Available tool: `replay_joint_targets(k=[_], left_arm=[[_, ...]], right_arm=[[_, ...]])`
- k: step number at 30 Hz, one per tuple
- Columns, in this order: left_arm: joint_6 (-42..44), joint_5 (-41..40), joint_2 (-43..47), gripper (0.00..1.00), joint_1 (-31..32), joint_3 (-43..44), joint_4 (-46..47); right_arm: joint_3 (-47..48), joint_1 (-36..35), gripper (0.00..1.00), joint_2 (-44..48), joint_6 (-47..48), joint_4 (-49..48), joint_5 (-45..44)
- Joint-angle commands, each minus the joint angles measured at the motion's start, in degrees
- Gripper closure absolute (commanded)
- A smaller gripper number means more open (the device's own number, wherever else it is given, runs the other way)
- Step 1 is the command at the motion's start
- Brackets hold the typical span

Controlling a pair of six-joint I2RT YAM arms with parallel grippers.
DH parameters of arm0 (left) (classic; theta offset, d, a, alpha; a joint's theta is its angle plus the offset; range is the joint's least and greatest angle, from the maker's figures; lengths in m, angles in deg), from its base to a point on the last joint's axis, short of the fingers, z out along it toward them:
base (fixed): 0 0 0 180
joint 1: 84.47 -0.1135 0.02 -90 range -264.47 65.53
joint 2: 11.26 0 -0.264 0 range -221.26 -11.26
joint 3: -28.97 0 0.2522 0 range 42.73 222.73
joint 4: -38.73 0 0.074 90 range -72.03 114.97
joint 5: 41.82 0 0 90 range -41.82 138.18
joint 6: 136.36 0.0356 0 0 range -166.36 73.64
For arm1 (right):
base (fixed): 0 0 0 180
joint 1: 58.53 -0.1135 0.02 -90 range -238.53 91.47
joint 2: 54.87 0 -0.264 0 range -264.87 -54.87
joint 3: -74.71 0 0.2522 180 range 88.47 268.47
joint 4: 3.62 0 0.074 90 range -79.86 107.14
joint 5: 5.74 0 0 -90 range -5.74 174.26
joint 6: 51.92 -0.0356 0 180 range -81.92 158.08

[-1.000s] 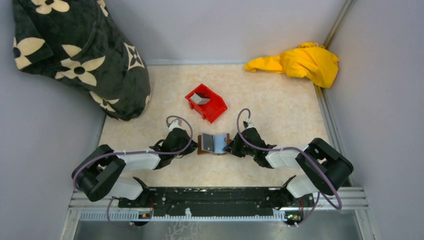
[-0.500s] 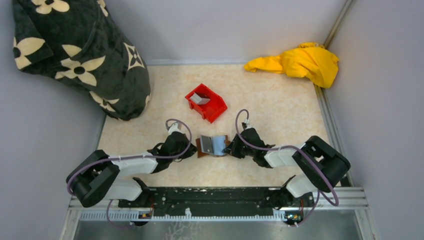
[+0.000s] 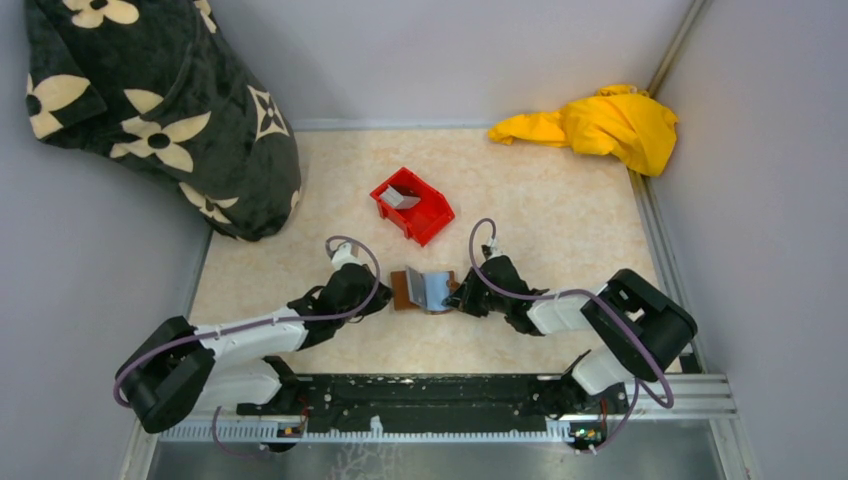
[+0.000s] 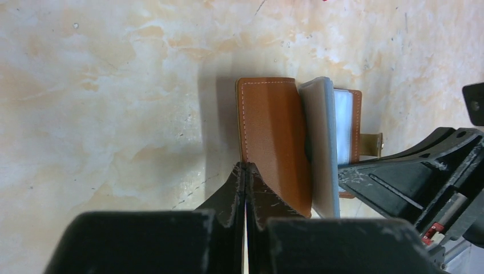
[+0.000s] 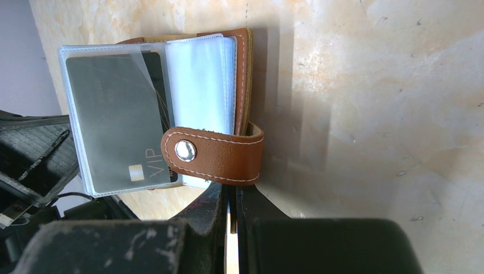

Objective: Put the credit cards into the card holder
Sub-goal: Close the card holder at the center of the board.

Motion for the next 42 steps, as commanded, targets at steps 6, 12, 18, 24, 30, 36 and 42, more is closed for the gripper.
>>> replay_joint_targets(k=[6,12,18,24,30,36,42], left_arm=[[-1.7,-0.6,-0.4,1.0,1.7,3.0,4.1],[-1.3,-1.8,0.1,1.0,2.6,4.7,4.4],[-1.5,-2.3,-0.2,1.0,3.6,5.8,5.5],[-1.4,-1.9,-2.4,1.0,4.8,6.7,7.9],[-1.4,-0.3,-6.8,1.0,6.4,8.1,11.3],[-1.4,1.9,-12.4,1.0,7.9,9.7,13.7],[-1.8,2.6,-15.3,1.0,8.9,9.9,14.6]], right_arm=[[2.4,-0.1,1.0,-1.9,1.1,-1.2,2.0],[2.2,-0.2,1.0,-1.2,1.3,-0.5,1.6],[2.1,-0.2,1.0,-0.7,1.6,0.2,1.3],[2.3,-0.3,1.0,-0.5,2.0,0.6,1.3],[2.4,-0.2,1.0,-0.4,2.1,1.0,1.4],[2.4,-0.2,1.0,-0.6,2.2,1.2,1.5],[2.5,-0.2,1.0,-0.2,2.5,1.8,1.3]])
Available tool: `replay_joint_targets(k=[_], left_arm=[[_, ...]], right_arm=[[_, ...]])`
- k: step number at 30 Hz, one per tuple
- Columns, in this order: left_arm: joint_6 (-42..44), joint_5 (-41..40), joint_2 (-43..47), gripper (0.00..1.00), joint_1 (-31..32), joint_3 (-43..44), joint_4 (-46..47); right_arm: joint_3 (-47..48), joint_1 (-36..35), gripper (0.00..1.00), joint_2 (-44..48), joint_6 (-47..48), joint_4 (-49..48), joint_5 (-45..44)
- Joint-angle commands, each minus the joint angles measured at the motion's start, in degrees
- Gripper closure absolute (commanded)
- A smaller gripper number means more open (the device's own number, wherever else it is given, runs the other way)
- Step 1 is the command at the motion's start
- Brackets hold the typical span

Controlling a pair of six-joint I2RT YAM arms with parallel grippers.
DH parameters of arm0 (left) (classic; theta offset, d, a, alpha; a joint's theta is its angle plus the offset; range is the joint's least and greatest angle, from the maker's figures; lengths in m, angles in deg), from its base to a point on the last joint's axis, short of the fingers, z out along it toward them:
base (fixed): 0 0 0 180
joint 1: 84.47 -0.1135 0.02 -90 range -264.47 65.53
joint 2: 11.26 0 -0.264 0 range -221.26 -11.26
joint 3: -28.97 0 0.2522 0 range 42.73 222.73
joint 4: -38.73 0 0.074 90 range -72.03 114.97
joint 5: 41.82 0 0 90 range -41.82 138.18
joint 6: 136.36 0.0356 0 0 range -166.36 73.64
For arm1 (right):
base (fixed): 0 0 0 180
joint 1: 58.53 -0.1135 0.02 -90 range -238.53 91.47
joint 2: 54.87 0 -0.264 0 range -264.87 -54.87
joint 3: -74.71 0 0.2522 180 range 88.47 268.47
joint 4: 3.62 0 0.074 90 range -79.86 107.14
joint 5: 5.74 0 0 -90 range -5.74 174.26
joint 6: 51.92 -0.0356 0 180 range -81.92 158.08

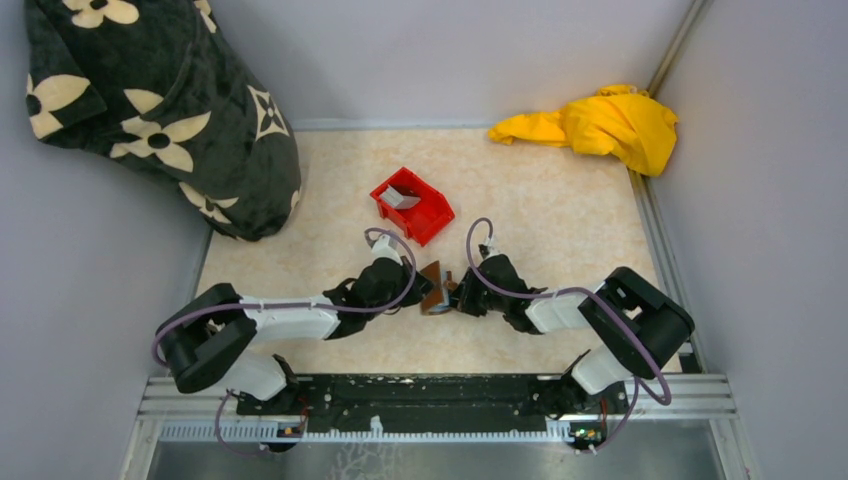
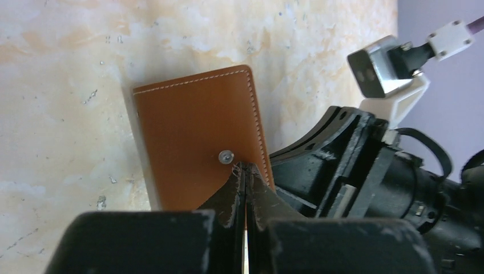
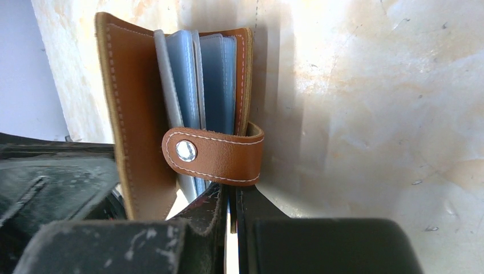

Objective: Put the credit cards into the card holder
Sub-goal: Close the card holder at the center of the board.

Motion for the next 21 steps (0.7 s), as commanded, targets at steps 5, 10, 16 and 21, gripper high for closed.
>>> replay_joint_targets(k=[5,10,16,21], left_arm=[[-0.4,1.2,-2.6,1.0,1.5,0.3,0.1],[-0.7,0.7,-2.4,1.0,2.0,-0.5,-0.3],[-1.5,0.5,-1.6,1.0,2.6,-1.8,-1.7],[-2.6,0.5,-2.0,1.0,3.1,-3.1,-2.8]], right_arm=[[1.9,-0.2,0.99,1.1,1.8,2.6,-0.1],[1.7,-0.2,0.94,1.2,1.9,2.7,-0.1],[1.5,-0.2,0.89,1.6,2.2,3.1,-0.5],[1.8,-0.2,0.79,2.8,3.6,5.5,-2.0]])
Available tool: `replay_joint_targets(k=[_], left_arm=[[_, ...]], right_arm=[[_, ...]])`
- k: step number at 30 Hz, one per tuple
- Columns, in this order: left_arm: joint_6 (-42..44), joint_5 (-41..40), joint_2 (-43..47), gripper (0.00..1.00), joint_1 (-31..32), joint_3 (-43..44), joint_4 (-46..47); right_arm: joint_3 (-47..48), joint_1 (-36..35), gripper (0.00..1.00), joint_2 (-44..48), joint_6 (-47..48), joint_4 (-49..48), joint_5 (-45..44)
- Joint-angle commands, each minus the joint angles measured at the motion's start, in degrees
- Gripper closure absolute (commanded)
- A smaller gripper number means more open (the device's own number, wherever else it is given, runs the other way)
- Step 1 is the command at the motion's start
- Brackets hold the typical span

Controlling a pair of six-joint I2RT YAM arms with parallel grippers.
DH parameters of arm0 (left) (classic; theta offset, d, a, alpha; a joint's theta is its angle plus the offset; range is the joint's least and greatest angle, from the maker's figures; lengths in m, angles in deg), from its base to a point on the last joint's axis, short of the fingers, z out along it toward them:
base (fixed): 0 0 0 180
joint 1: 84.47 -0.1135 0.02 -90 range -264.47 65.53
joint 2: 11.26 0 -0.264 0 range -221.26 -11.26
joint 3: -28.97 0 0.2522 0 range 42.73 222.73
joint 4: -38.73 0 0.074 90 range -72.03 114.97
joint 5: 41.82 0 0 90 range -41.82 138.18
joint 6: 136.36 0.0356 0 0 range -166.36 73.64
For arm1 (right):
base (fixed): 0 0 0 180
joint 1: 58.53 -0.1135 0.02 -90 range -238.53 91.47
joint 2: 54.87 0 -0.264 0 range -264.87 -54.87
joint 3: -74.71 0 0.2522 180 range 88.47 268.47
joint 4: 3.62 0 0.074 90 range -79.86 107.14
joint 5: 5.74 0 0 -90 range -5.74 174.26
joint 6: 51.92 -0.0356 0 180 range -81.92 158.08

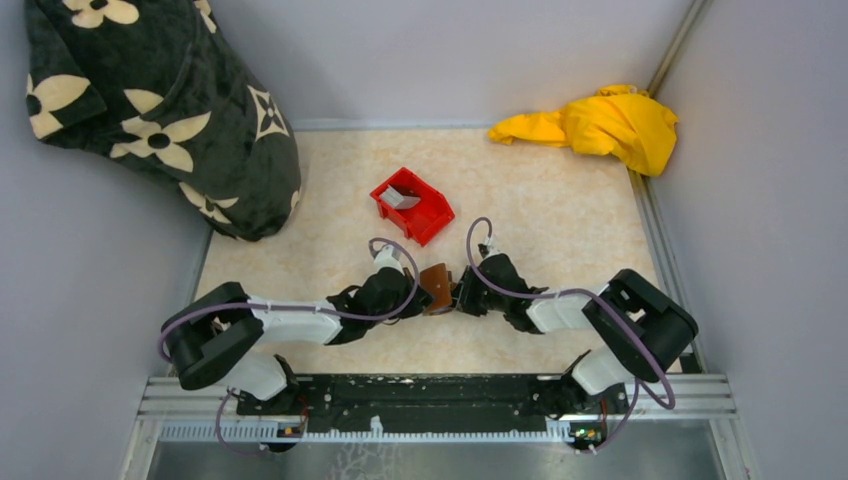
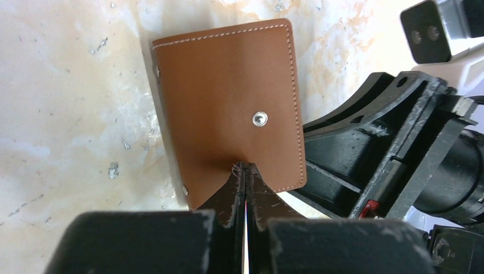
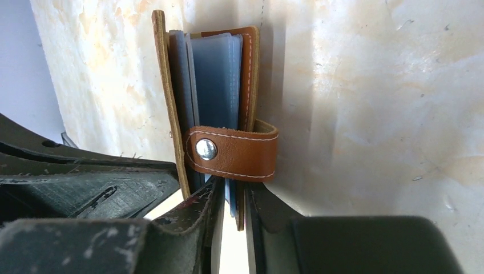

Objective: Put the credit cards into the card holder
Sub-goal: Close the card holder at the center of the board.

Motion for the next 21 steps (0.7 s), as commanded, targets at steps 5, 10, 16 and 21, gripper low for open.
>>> replay_joint_targets(k=[5,10,16,21], left_arm=[[-1.7,-0.2,-0.3,1.0,1.2,-1.9,-1.9],[-1.5,0.4,-2.9,1.0,1.3,0.4,-4.4],[-1.5,0.7,-4.3,1.0,1.3,0.9,-4.7],[-1.2,0.8,-5.8,1.0,1.3,1.7,-5.4]], right_arm=[[2.1,-0.3,0.67,2.8,4.6,7.1,-3.7],[2.9,-0.6,0.62,3.4,6.2,10.7,-6.1],[3.8,-0.7,0.62,3.8,8.5,14.9,-10.3],[5.6,-1.4,0.61,3.7,10.0,18.0,-13.3]])
